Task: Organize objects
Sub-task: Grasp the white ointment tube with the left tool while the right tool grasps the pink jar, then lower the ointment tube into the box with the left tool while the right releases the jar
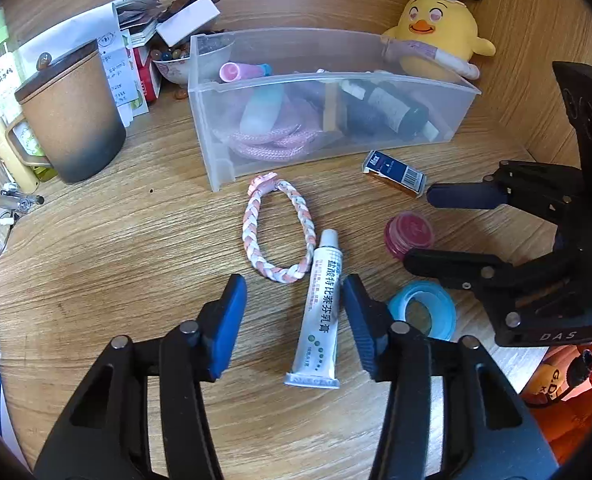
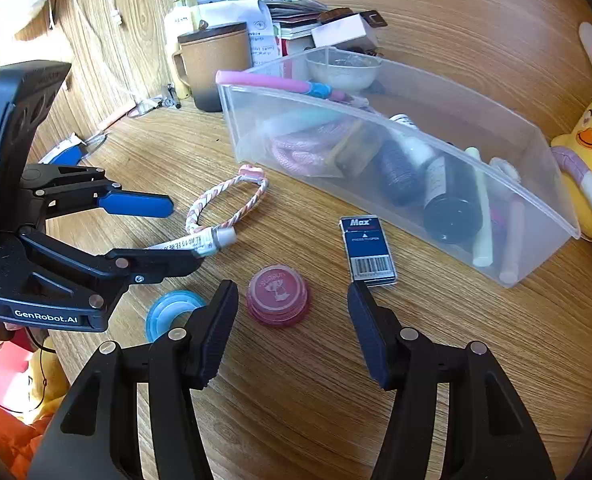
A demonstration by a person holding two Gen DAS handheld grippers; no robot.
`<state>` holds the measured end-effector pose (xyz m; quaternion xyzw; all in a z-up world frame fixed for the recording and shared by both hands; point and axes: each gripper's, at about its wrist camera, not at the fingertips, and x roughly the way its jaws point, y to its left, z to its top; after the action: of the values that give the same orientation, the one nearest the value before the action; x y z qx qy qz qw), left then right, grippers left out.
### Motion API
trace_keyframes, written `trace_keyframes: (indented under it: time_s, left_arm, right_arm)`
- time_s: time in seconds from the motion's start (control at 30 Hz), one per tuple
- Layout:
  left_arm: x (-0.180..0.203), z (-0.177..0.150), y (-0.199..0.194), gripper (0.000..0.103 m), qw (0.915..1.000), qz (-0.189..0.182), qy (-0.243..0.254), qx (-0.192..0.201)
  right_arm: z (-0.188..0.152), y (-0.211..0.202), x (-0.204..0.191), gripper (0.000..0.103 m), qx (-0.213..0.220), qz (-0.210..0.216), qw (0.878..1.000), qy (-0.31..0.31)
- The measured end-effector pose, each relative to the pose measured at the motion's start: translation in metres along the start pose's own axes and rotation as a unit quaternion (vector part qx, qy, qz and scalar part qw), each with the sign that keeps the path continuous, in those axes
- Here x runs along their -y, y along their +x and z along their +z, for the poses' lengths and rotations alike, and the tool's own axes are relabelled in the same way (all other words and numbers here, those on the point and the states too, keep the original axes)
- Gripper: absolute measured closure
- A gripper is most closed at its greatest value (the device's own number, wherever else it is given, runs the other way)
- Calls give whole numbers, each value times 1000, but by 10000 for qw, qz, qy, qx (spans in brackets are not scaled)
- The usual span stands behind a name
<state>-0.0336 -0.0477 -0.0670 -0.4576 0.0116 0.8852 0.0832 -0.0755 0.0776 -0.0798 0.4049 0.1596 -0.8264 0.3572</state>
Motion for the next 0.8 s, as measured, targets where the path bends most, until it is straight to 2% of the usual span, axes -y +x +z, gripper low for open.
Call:
trace_keyframes:
  time_s: [0.13, 0.17, 0.23, 0.5, 0.8]
  left_arm:
    - [4, 1, 0, 75, 10000, -22, 67, 41]
    - [5, 1, 0, 82, 9999, -59, 72, 51]
    - [7, 2, 0, 87, 9999, -80, 75, 65]
    - [8, 8, -4, 87, 9997, -189, -20, 162]
    - [13, 37, -24, 87, 9980, -149, -50, 618]
  right_arm:
    - [2, 4, -3, 61, -49, 91, 9999, -8]
    - [2, 4, -3, 63, -50, 95, 9999, -8]
    - [2, 4, -4, 69, -49, 78, 10000, -11]
    - [3, -5, 2, 70, 110, 60, 9999, 115]
    - [15, -31, 24, 70, 510, -84, 9979, 383]
